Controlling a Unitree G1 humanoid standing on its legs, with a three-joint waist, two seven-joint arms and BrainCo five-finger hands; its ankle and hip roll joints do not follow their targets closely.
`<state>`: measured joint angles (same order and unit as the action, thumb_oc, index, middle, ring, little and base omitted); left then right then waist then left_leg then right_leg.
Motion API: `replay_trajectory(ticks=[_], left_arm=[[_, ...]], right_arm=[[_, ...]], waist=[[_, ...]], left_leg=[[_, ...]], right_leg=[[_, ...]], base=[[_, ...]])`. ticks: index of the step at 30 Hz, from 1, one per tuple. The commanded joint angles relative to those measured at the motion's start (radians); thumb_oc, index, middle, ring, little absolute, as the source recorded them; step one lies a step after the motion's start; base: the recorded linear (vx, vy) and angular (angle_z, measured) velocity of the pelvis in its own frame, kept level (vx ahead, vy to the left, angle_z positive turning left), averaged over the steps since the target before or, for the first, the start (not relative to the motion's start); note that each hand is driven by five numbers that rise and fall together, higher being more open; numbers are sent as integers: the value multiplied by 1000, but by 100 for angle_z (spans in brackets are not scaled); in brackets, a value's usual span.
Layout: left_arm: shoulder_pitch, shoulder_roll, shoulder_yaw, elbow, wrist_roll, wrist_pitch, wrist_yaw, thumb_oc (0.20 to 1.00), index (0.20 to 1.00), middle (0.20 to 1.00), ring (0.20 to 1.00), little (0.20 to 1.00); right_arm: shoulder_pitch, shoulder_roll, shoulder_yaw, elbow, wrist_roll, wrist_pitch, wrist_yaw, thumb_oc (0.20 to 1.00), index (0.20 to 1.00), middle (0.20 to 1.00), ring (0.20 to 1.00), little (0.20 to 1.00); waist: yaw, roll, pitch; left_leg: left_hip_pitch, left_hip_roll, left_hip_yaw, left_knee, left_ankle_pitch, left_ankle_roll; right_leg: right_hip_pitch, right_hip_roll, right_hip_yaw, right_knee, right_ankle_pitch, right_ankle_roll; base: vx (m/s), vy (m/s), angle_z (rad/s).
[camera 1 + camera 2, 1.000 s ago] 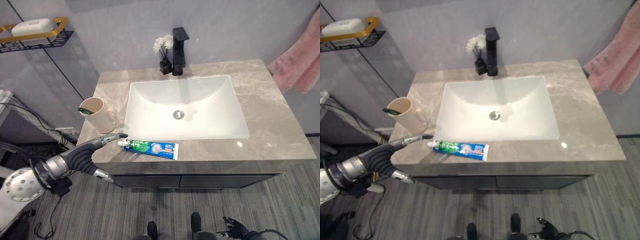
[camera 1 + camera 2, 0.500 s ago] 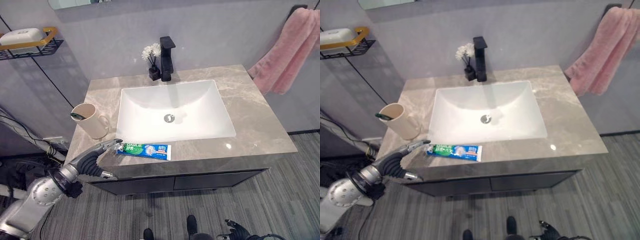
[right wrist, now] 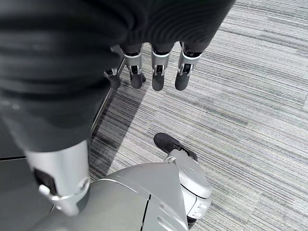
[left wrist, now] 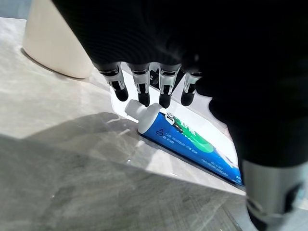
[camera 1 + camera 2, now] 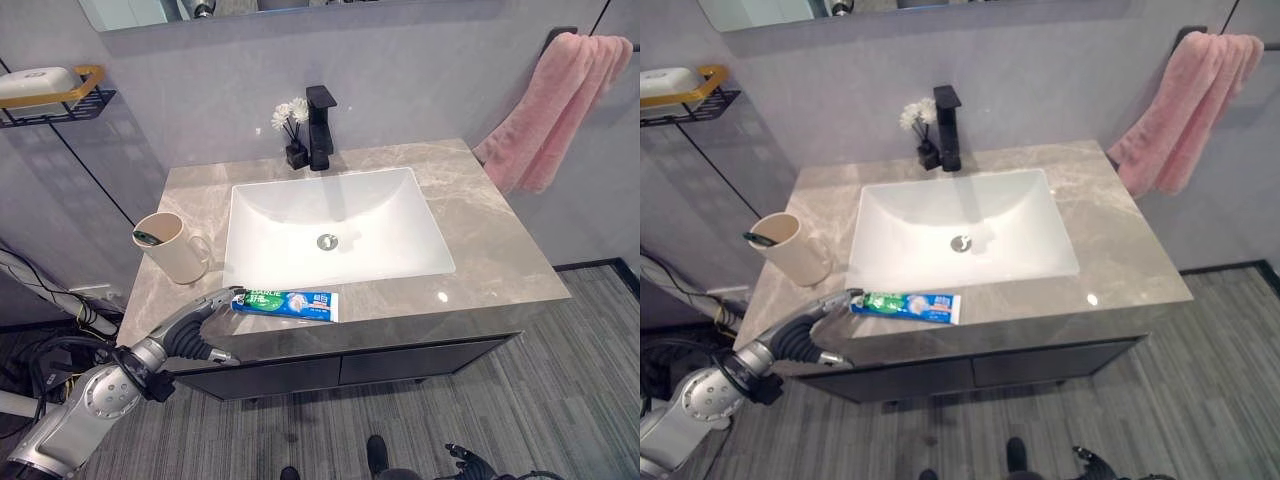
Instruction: Put brush and paste in cup on sink, flatten towel.
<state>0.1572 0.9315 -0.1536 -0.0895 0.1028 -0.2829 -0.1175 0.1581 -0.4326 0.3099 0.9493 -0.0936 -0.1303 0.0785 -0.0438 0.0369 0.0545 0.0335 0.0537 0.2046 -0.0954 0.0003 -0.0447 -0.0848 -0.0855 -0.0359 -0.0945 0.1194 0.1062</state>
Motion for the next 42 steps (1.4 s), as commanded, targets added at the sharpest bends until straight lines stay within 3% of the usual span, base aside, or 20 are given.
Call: replay_trajectory(ticks=[1,16,42], left_arm=[[-79,-12,-21,21,46,-37,34,1000,1000,1000,1000,1000],[-138,23,15,38,132,-32,85,1000,1000,1000,1000,1000],[-254,-36,-74,148,150,-12,121,1000,1000,1000,1000,1000]], right_arm=[[-23,-26,17,-12,-8,-14,-22,1000,1000,1000,1000,1000],[5,-33,12,-16,-20,-15,-20,1000,1000,1000,1000,1000],[-4,-58,11,-45,-19,-14,-31,1000,1000,1000,1000,1000]], waist=[[-31,-27,9],[-42,-24,13],[-71,-13,39]], left_leg=[[-5,-17,-9,8,-16,5],[-14,-8,-4,8,-10,-8],[-42,3,27,8,-9,-13]], right_leg=[[66,-80,6,31,-49,85],[60,-71,7,17,-44,80],[5,-63,39,22,-41,76]], base=[[0,0,0],[0,0,0],[9,1,-3]])
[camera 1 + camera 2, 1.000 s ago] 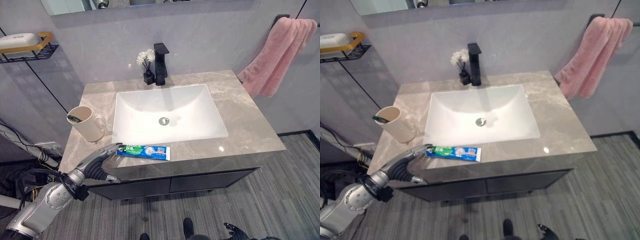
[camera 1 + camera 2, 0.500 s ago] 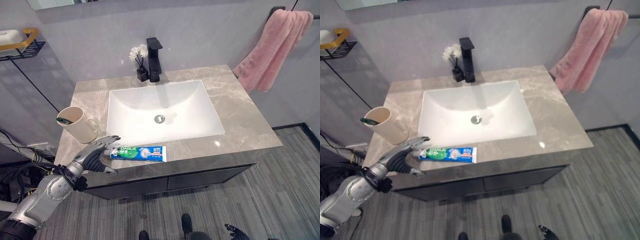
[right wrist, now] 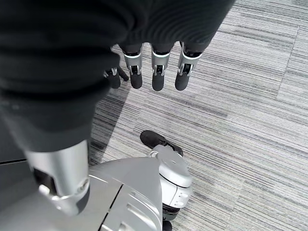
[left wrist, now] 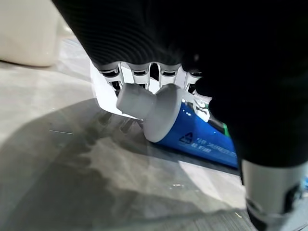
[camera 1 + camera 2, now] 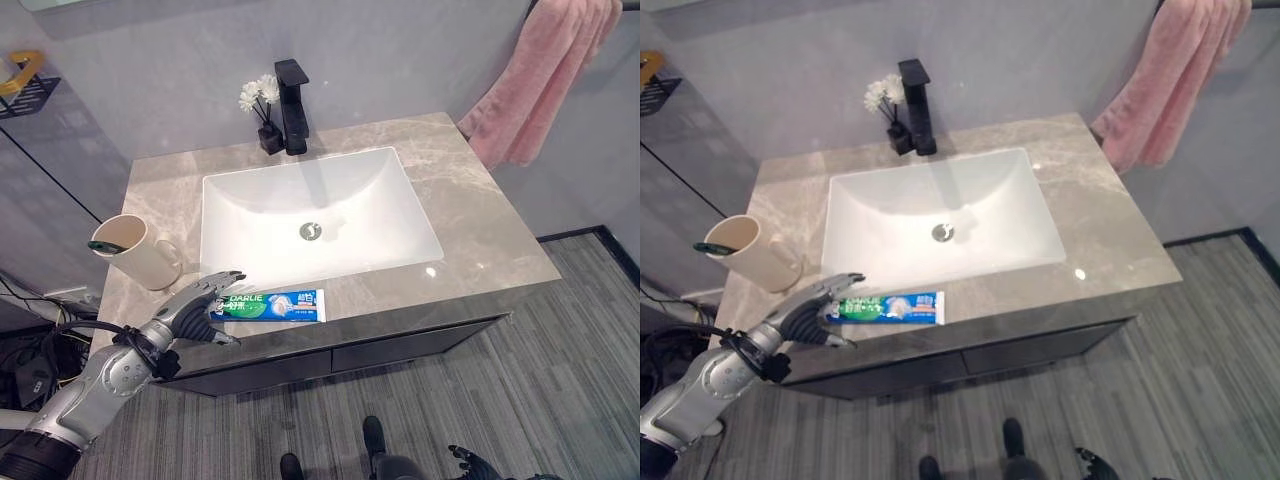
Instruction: Put brush and paste in cup on sink, flatten towel.
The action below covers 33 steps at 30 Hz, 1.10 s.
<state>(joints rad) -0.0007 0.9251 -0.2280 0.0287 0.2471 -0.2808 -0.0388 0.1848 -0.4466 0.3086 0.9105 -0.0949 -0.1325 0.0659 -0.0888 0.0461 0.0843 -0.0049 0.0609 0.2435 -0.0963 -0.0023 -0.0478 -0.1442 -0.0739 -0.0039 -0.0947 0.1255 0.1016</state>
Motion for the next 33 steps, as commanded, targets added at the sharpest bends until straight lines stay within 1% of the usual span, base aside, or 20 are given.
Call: replay_trajectory(ticks=[1,2,3,4,5,9,12,13,16,17,19,20,22,25,26,27,28,29,33], left_arm=[[-94,-34,-3,38,3,-13,40,1000,1000,1000,1000,1000],[-95,-35,-4,39,3,-13,40,1000,1000,1000,1000,1000],[-96,-43,-13,47,1,-11,36,934,934,934,934,934],[-96,-50,-19,57,-4,-9,33,416,416,416,416,416],[-92,-51,-20,61,-8,-8,27,200,200,200,200,200],[-91,-52,-28,67,0,-8,23,200,200,200,200,200],[-97,-74,-49,95,2,-10,25,200,200,200,200,200],[-104,-81,-60,102,-1,-8,22,200,200,200,200,200],[-116,-88,-75,124,-1,-7,24,200,200,200,200,200],[-130,-103,-94,146,-5,-5,26,200,200,200,200,200],[-136,-109,-102,156,-8,-4,28,200,200,200,200,200],[-143,-116,-113,169,-6,-2,30,200,200,200,200,200],[-147,-121,-117,173,-9,-1,30,200,200,200,200,200],[-137,-135,-107,181,-51,10,21,200,200,200,200,200],[-125,-138,-107,180,-70,13,9,351,351,351,351,351],[-125,-137,-106,179,-70,13,8,485,485,485,485,485],[-111,-144,-95,180,-91,21,2,937,937,937,937,937],[-104,-152,-88,190,-103,25,2,1000,1000,1000,1000,1000],[-94,-160,-74,197,-126,44,-11,1000,1000,1000,1000,1000]], right_arm=[[-30,-44,12,-8,-15,-10,-18,1000,1000,1000,1000,1000],[-29,-45,12,-8,-15,-10,-18,1000,1000,1000,1000,1000],[-31,-40,9,5,-5,-10,-20,1000,1000,1000,1000,1000],[-32,-38,6,10,2,-11,-19,1000,1000,1000,1000,1000],[-24,-33,1,7,11,-14,-20,1000,1000,1000,1000,1000],[-16,-25,4,5,7,-15,-20,1000,1000,1000,1000,1000],[-21,-18,5,21,13,-16,-24,1000,1000,1000,1000,1000],[-28,-14,6,53,18,-12,-29,1000,1000,1000,1000,1000],[-28,-15,2,45,22,-11,-28,1000,1000,1000,1000,1000],[-34,-8,0,87,29,-5,-32,1000,1000,1000,1000,1000],[-40,-5,-4,109,34,-4,-37,1000,1000,1000,1000,1000],[-53,5,-11,162,43,2,-43,1000,1000,1000,1000,1000],[-63,14,-18,201,50,4,-48,1000,1000,1000,1000,1000],[-73,23,-40,264,65,12,-53,1000,1000,1000,1000,1000],[-79,25,-50,312,66,23,-54,1000,1000,1000,1000,1000],[-80,25,-50,313,66,22,-54,1000,1000,1000,1000,1000],[-81,25,-60,327,66,25,-54,1000,1000,1000,1000,1000],[-79,26,-64,335,66,28,-53,1000,1000,1000,1000,1000],[-74,24,-73,348,69,33,-47,1000,1000,1000,1000,1000]], waist=[[-26,-23,9],[-26,-22,10],[-27,-23,9],[-25,-23,8],[-27,-25,1],[-28,-28,-9],[-29,-33,-18],[-29,-35,-24],[-31,-39,-28],[-31,-41,-34],[-30,-43,-36],[-29,-45,-42],[-27,-46,-44],[-24,-49,-52],[-21,-49,-57],[-21,-49,-57],[-19,-50,-61],[-18,-52,-63],[-18,-55,-68]], left_leg=[[-3,-4,-11,9,-7,-11],[-2,-4,-11,9,-7,-11],[0,-4,-10,9,-8,-11],[3,-3,-8,9,-9,-11],[10,1,-3,9,-10,-13],[20,4,1,9,-12,-14],[31,8,1,9,-13,-16],[37,9,2,9,-14,-16],[44,10,2,9,-16,-17],[50,11,0,9,-17,-17],[52,11,0,9,-17,-17],[56,12,-4,9,-16,-17],[59,12,-5,9,-15,-16],[65,12,-8,9,-16,-16],[68,11,-11,9,-16,-15],[68,11,-11,9,-16,-15],[71,10,-14,9,-16,-14],[71,10,-17,9,-16,-14],[71,10,-24,9,-14,-14]], right_leg=[[66,-73,7,21,-48,80],[66,-73,8,20,-48,80],[68,-72,8,19,-48,80],[71,-71,9,18,-48,79],[76,-69,9,16,-49,79],[85,-66,12,13,-51,80],[95,-64,12,14,-54,79],[102,-62,10,14,-55,79],[109,-60,11,14,-55,80],[116,-60,9,14,-53,80],[119,-60,8,15,-53,80],[124,-60,8,16,-51,80],[127,-59,6,16,-51,80],[134,-60,5,18,-49,79],[139,-62,1,18,-49,78],[140,-62,1,18,-49,78],[143,-63,-2,18,-50,77],[145,-63,-4,18,-50,77],[149,-64,-9,18,-50,75]], base=[[15,1,-8],[30,-2,-8],[35,-2,-10],[76,-9,-10],[58,-8,-9],[46,-9,0],[39,-8,-3],[0,0,0],[0,0,0],[0,0,0],[0,0,0],[0,0,0],[0,0,0],[0,0,0],[0,0,0],[0,0,0],[0,0,0],[0,0,0],[0,0,0]])
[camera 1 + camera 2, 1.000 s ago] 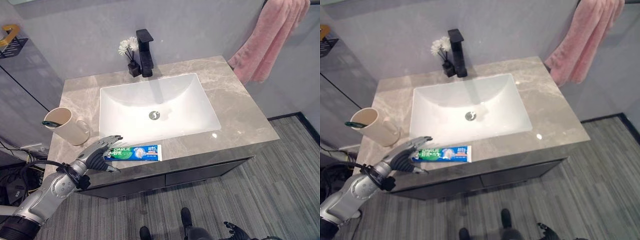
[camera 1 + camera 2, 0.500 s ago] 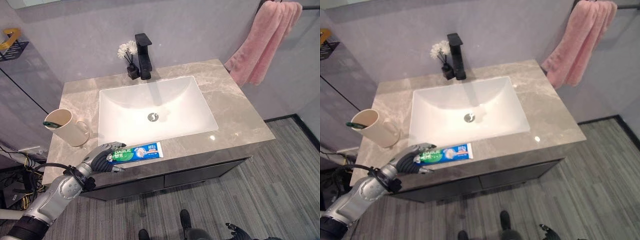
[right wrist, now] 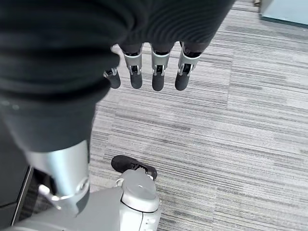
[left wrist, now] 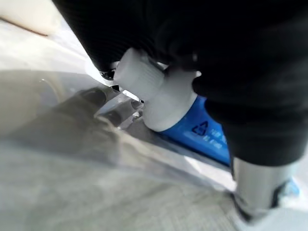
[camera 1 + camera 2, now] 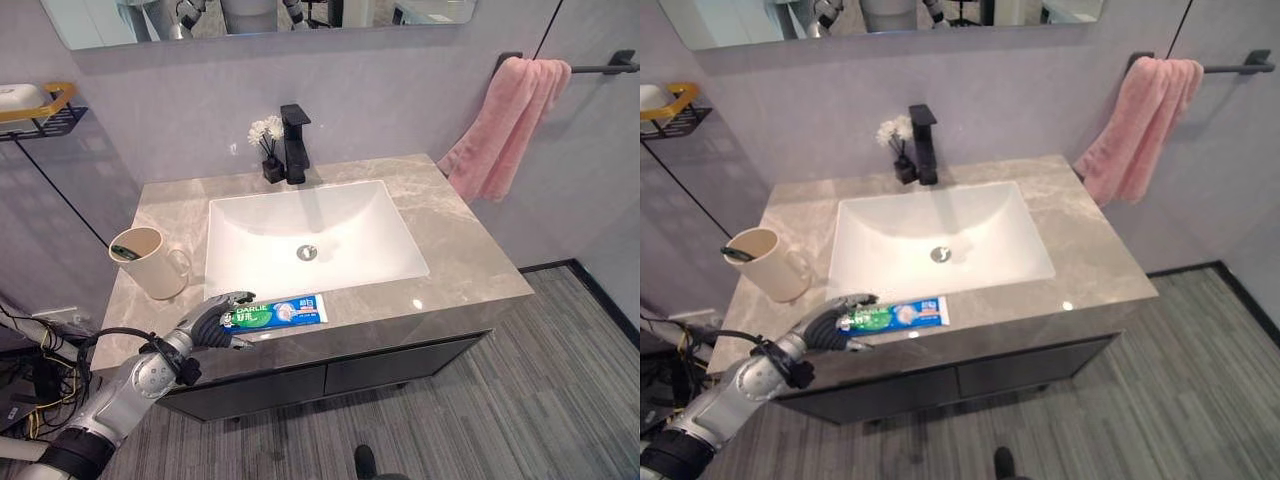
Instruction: Put brush and paste in cup on sink, flatten towel.
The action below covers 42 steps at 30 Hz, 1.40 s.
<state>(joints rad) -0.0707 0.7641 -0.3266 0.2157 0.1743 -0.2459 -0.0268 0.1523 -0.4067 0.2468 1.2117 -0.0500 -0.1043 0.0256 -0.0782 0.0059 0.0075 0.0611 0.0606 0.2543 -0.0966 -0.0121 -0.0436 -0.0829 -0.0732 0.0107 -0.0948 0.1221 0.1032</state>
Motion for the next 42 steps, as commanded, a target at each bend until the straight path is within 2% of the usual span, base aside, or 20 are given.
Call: replay_trajectory(ticks=[1,14,15,16,17,18,19,26,37,40,42], left_arm=[[-18,-3,33,12,-68,16,-26,1000,1000,1000,1000,1000],[-14,-7,76,1,-137,32,-37,1000,1000,1000,1000,1000],[-17,-2,75,-5,-127,33,-37,843,843,843,843,843],[-17,-2,75,-5,-127,33,-37,642,642,642,642,642],[-21,10,75,-11,-106,31,-39,523,523,523,523,523],[-21,10,75,-11,-105,31,-38,272,272,272,272,272],[-26,22,70,-15,-80,29,-37,200,200,200,200,200],[-52,90,18,-58,24,20,-78,200,200,200,200,200],[-110,125,-81,-77,131,-2,-93,200,200,200,200,200],[-137,137,-67,-116,157,-14,-59,200,200,200,200,200],[-146,139,-66,-122,162,-14,-52,200,200,200,200,200]], right_arm=[[-40,-15,-14,44,26,6,-6,1000,1000,1000,1000,1000],[-44,-9,3,31,31,8,11,1000,1000,1000,1000,1000],[-40,-9,2,30,29,10,11,1000,1000,1000,1000,1000],[-40,-9,2,30,29,10,11,1000,1000,1000,1000,1000],[-39,-11,1,32,22,11,13,1000,1000,1000,1000,1000],[-39,-11,1,32,22,11,13,1000,1000,1000,1000,1000],[-37,-11,2,28,18,11,14,1000,1000,1000,1000,1000],[-30,-25,-12,27,10,15,13,1000,1000,1000,1000,1000],[-35,-30,-47,46,27,14,-16,1000,1000,1000,1000,1000],[-47,-38,-136,79,140,15,-43,1000,1000,1000,1000,1000],[-49,-41,-151,86,156,14,-47,1000,1000,1000,1000,1000]], waist=[[-27,-17,7],[-28,-14,0],[-28,-11,2],[-28,-11,2],[-29,-9,4],[-29,-9,4],[-30,-7,6],[-33,3,14],[-39,15,10],[-39,14,-4],[-38,12,-7]], left_leg=[[4,11,-37,9,-3,-18],[-11,8,-45,9,5,-22],[-13,6,-48,9,6,-22],[-13,6,-48,9,6,-22],[-15,5,-48,9,6,-21],[-15,5,-48,9,6,-21],[-18,5,-47,9,6,-21],[-30,2,-45,9,6,-22],[-14,5,-45,9,-4,-22],[-1,8,-51,9,-5,-24],[4,9,-54,9,-6,-24]], right_leg=[[88,-64,-25,19,-46,72],[84,-68,-35,17,-45,69],[82,-69,-36,16,-45,69],[82,-69,-36,16,-45,69],[80,-69,-37,16,-46,69],[80,-69,-37,16,-46,69],[78,-70,-37,16,-46,70],[64,-72,-33,15,-48,71],[79,-69,-30,20,-64,70],[98,-66,-38,24,-72,68],[103,-66,-42,26,-75,68]], base=[[0,0,0],[1,2,5],[0,0,0],[0,0,0],[0,0,0],[0,0,0],[0,0,0],[0,0,0],[5,-1,0],[0,0,0],[0,0,0]])
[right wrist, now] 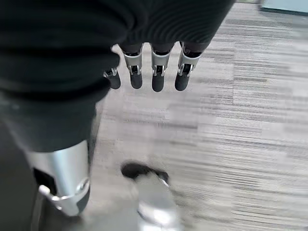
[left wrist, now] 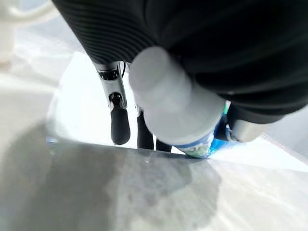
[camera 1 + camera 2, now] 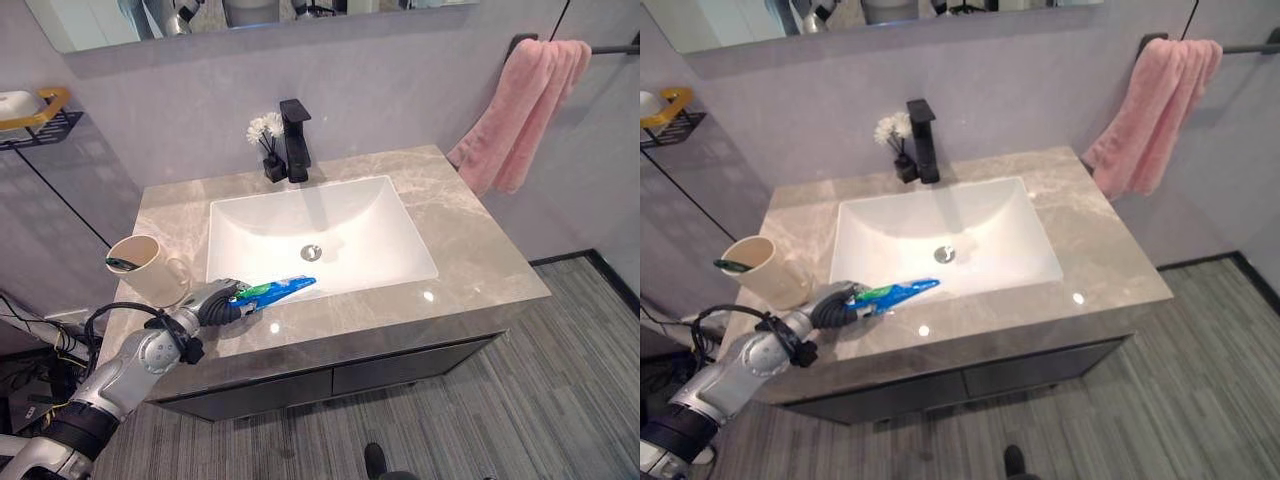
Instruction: Put brush and paste in cup on sink, flatten towel.
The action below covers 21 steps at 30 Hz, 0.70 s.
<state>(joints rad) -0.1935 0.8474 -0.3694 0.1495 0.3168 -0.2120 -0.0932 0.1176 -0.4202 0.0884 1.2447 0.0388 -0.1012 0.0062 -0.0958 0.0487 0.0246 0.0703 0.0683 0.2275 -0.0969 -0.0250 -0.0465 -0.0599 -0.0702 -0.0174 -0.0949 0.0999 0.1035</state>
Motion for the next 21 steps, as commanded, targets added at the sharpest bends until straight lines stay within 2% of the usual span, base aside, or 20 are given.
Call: replay_trajectory(ticks=[1,3,4,6,9,12,15,16,17,18,19,20,21], left_arm=[[-41,68,-16,-74,37,-54,31,200,200,200,200,200],[-76,102,4,-105,78,-60,74,200,200,200,200,200],[-78,102,3,-106,79,-59,75,200,200,200,200,200],[-130,137,24,-98,155,-65,152,200,200,200,200,200],[-146,160,49,-109,204,-68,202,200,200,200,200,200],[-170,199,113,-99,302,-62,317,200,200,200,200,200],[-151,235,241,-123,404,-38,449,200,200,200,200,200],[-145,234,246,-126,405,-39,449,200,200,200,200,200],[-130,238,322,-145,442,-16,510,200,200,200,200,200],[-125,237,327,-148,444,-16,511,200,200,200,200,200],[-126,228,383,-159,472,10,566,200,200,200,200,200],[-124,228,386,-160,473,10,566,200,200,200,200,200],[-156,230,431,-164,490,43,610,200,200,200,200,200]], right_arm=[[-19,-37,-8,57,80,6,-37,1000,1000,1000,1000,1000],[-43,-64,-88,45,189,-10,-69,1000,1000,1000,1000,1000],[-44,-64,-89,45,191,-10,-69,1000,1000,1000,1000,1000],[-76,-100,-171,5,314,-38,-103,1000,1000,1000,1000,1000],[-81,-128,-209,-66,354,-54,-127,1000,1000,1000,1000,1000],[-70,-179,-278,-234,372,-100,-187,1000,1000,1000,1000,1000],[-32,-220,-394,-542,304,-143,-316,1000,1000,1000,1000,1000],[-28,-217,-396,-551,300,-138,-318,1000,1000,1000,1000,1000],[-30,-206,-453,-717,306,-179,-365,1000,1000,1000,1000,1000],[-27,-203,-454,-724,304,-175,-366,1000,1000,1000,1000,1000],[-47,-178,-485,-885,344,-226,-392,1000,1000,1000,1000,1000],[-45,-176,-486,-890,343,-223,-393,1000,1000,1000,1000,1000],[-75,-174,-470,-1051,340,-259,-373,1000,1000,1000,1000,1000]], waist=[[-19,-32,-28],[-20,-36,-41],[-20,-36,-39],[-20,-39,-51],[-21,-42,-53],[-27,-47,-59],[-34,-49,-67],[-34,-48,-69],[-39,-50,-74],[-40,-49,-75],[-44,-49,-81],[-44,-49,-82],[-43,-49,-93]], left_leg=[[-2,2,-30,10,7,-22],[2,4,-35,10,9,-24],[3,4,-36,10,9,-25],[2,7,-40,10,14,-28],[-1,10,-41,10,16,-29],[-7,14,-42,10,23,-33],[-10,17,-45,10,29,-36],[-9,17,-47,10,25,-36],[-7,16,-48,10,28,-35],[-7,16,-50,10,24,-36],[-5,16,-49,10,28,-35],[-5,16,-51,10,24,-35],[-3,14,-50,10,24,-35]], right_leg=[[85,-68,-17,28,-55,67],[93,-67,-24,29,-59,66],[94,-67,-24,29,-59,66],[98,-66,-28,27,-58,66],[97,-66,-29,25,-56,66],[92,-65,-27,25,-52,66],[94,-67,-34,30,-49,64],[95,-67,-33,28,-52,65],[99,-68,-37,33,-51,63],[100,-68,-36,31,-54,64],[102,-70,-39,34,-53,62],[103,-70,-38,33,-55,63],[105,-71,-40,32,-57,63]], base=[[-31,-23,4],[-48,-25,4],[-38,-13,7],[-65,-17,11],[-71,-15,5],[-61,-11,2],[-34,-7,1],[-33,-8,2],[0,0,0],[-30,-7,1],[0,0,0],[0,0,0],[0,0,0]])
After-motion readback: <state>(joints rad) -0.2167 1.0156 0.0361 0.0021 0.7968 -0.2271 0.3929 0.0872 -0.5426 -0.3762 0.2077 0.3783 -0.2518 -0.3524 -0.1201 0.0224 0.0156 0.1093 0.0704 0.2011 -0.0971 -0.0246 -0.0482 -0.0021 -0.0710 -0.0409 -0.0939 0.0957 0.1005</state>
